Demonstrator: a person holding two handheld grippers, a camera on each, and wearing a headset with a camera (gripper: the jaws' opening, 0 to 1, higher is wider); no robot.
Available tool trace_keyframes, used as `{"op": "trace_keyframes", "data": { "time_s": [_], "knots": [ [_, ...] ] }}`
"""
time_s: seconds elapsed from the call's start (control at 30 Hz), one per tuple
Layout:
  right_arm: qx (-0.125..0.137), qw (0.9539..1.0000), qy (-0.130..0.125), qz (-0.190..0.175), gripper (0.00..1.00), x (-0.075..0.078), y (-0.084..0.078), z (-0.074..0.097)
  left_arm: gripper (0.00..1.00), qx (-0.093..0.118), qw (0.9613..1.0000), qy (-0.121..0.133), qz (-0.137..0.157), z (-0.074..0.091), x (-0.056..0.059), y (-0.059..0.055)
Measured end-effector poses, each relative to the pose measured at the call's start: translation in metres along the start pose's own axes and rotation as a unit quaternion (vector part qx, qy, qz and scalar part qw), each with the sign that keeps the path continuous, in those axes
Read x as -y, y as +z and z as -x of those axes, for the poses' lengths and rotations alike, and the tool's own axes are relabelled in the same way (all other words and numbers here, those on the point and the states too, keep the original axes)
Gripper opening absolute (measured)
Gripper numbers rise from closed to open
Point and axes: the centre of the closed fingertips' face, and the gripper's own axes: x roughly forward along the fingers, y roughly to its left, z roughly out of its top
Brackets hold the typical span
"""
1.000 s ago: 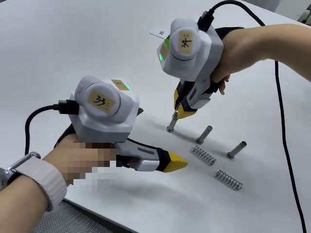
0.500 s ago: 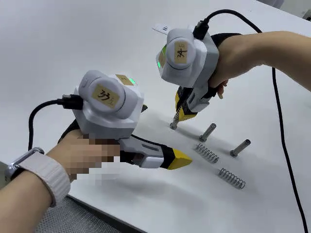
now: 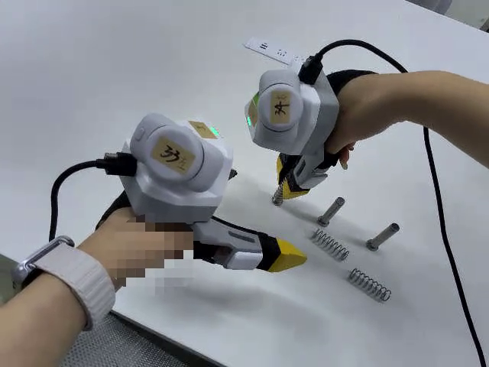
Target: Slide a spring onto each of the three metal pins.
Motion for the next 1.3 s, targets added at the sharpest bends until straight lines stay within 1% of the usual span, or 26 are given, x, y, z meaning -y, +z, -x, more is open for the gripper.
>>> {"op": "trace_keyframes", "data": {
  "time_s": [0.27,0.63,0.73,0.8,0.9,0.97,1.13,1.3],
  "knots": [
    [0.004,1.0,0.003,-0.005,0.13,-0.001,0.0006,-0.0062,0.94,0.0,1.0,0.0,0.0,0.0002,-0.0006,-0.0001],
    [0.007,0.9999,0.007,-0.008,0.14,-0.0036,0.0008,-0.0065,0.94,-0.001,1.0,0.001,0.0,0.0004,-0.0005,-0.0001],
    [0.014,0.9998,0.013,-0.011,0.21,-0.0065,0.0014,-0.0075,0.94,-0.002,1.0,0.001,0.0,0.0005,-0.0008,-0.0006],
    [0.017,0.9998,0.009,-0.01,0.24,-0.0056,0.001,-0.0072,0.94,-0.002,1.0,0.0,0.0,0.0005,-0.0004,-0.0005],
    [0.028,0.9995,0.007,-0.017,0.32,-0.0049,0.0025,-0.0056,0.94,-0.003,1.0,0.0,0.0,0.0005,-0.0009,-0.0011],
    [0.035,0.9991,0.009,-0.021,0.39,-0.0069,0.003,-0.0041,0.94,-0.003,1.0,0.0,0.0,0.0003,-0.0009,-0.0015],
    [0.056,0.9981,-0.002,-0.026,0.57,-0.0063,0.0037,-0.0007,0.94,-0.004,1.0,0.0,-0.001,0.0001,-0.0008,-0.0018],
    [0.064,0.9975,-0.007,-0.028,0.72,-0.008,0.0015,0.0002,0.94,-0.001,1.0,-0.001,0.0,0.0,-0.0006,-0.0009]
  ]
}}
